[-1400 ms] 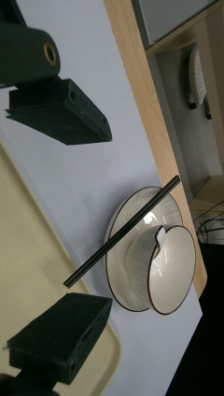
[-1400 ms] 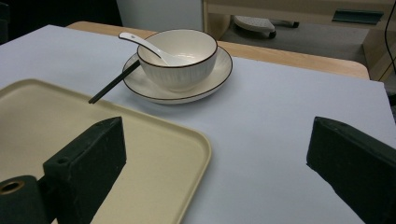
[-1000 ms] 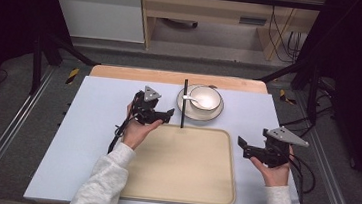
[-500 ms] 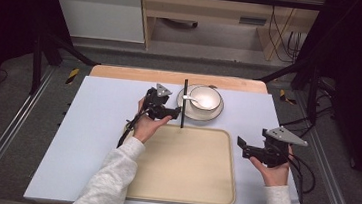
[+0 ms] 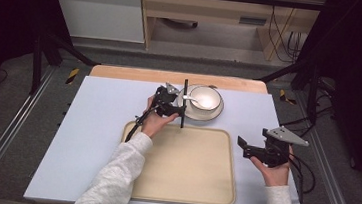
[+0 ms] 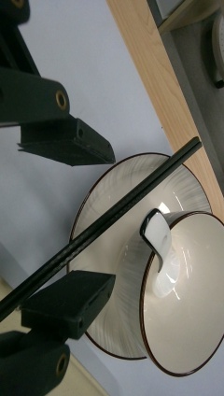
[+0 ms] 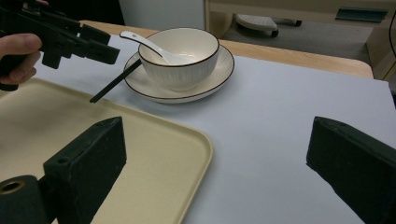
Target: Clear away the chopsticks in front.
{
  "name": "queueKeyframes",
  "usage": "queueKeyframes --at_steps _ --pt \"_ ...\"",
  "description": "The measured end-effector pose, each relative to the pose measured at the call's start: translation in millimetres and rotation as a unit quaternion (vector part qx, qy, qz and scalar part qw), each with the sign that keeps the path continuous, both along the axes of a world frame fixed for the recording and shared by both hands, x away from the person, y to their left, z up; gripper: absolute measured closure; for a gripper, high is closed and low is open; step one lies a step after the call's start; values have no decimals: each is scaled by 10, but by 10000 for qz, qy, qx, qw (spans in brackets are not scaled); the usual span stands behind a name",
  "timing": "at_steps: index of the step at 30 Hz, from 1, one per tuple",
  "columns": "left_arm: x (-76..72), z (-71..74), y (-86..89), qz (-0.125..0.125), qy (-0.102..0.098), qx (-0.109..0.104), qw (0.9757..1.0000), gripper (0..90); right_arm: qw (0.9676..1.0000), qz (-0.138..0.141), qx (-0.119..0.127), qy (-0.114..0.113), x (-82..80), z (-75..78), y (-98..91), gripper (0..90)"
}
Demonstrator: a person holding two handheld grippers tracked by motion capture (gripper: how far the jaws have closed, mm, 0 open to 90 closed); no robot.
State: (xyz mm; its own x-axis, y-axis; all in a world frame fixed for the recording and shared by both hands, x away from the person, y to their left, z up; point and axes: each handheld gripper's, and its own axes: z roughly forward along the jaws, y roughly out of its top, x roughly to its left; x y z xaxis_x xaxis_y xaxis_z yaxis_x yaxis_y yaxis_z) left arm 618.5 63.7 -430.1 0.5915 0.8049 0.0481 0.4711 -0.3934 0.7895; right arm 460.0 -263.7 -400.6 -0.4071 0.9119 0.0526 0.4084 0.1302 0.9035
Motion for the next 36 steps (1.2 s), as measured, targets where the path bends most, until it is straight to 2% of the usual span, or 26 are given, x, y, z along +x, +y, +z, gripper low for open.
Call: queueKeyframes --at_steps 2,6,8,9,12,14,19,21,26,33,35,36 --pt "27 -12 -39 -7 -3 83 10000 414 10000 6 11 -2 -1 1 0 51" --pt "52 -34 -82 19 -46 93 9999 486 10000 11 -2 -5 0 0 -4 52" --pt "72 -54 -88 32 -7 167 9999 510 10000 23 12 3 2 -3 0 51" --pt "100 -80 -94 42 74 206 9998 525 10000 22 4 12 2 -4 1 51" --pt "117 -101 -113 32 101 154 9998 573 10000 31 11 7 2 -3 0 51" --pt "121 -117 -128 7 111 245 9996 606 10000 18 17 -2 -1 2 -8 51" --pt "138 -147 -141 -6 176 155 9997 685 10000 20 25 -1 -3 5 -12 51" --pt "143 -149 -145 -14 185 183 9997 714 10000 14 25 -1 -1 3 -9 51" --pt "167 -190 -137 14 266 151 9995 760 10000 29 26 -1 -3 5 -12 53" --pt "163 -187 -138 -46 220 147 9996 815 10000 11 36 -7 -3 4 -15 54" --pt "164 -189 -140 -28 224 165 9996 817 10000 11 35 -5 -2 3 -14 54" --pt "164 -189 -140 -28 224 165 9996 784 10000 18 40 -8 -3 4 -14 54"
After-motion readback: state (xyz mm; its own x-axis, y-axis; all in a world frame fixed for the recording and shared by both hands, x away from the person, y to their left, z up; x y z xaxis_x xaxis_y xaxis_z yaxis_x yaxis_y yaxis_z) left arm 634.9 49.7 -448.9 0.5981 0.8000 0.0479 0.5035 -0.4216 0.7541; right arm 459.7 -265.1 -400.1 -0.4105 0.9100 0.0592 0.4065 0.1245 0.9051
